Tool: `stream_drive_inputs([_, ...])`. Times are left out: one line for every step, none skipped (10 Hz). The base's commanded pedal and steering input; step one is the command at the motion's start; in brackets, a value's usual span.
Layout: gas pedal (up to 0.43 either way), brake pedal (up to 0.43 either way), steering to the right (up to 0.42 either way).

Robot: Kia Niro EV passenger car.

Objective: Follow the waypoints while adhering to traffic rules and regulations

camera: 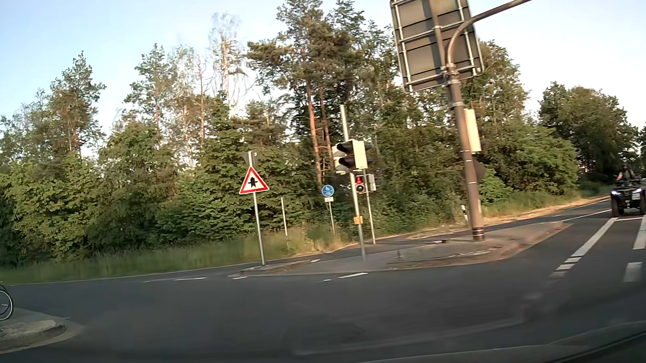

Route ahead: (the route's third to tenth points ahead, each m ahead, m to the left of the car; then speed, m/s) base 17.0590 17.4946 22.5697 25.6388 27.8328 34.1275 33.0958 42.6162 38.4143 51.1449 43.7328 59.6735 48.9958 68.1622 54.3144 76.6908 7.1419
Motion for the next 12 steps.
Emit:
stream_drive_inputs([0.15,0.024,-0.231])
stream_drive_inputs([0.15,0.018,-0.236])
stream_drive_inputs([0.15,0.018,-0.237])
stream_drive_inputs([0.15,0.018,-0.238])
stream_drive_inputs([0.15,0.024,-0.243])
stream_drive_inputs([0.15,0.018,-0.249])
stream_drive_inputs([0.15,0.018,-0.254])
stream_drive_inputs([0.157,0.018,-0.26])
stream_drive_inputs([0.157,0.018,-0.268])
stream_drive_inputs([0.157,0.018,-0.271])
stream_drive_inputs([0.157,0.018,-0.276])
stream_drive_inputs([0.157,0.018,-0.28])
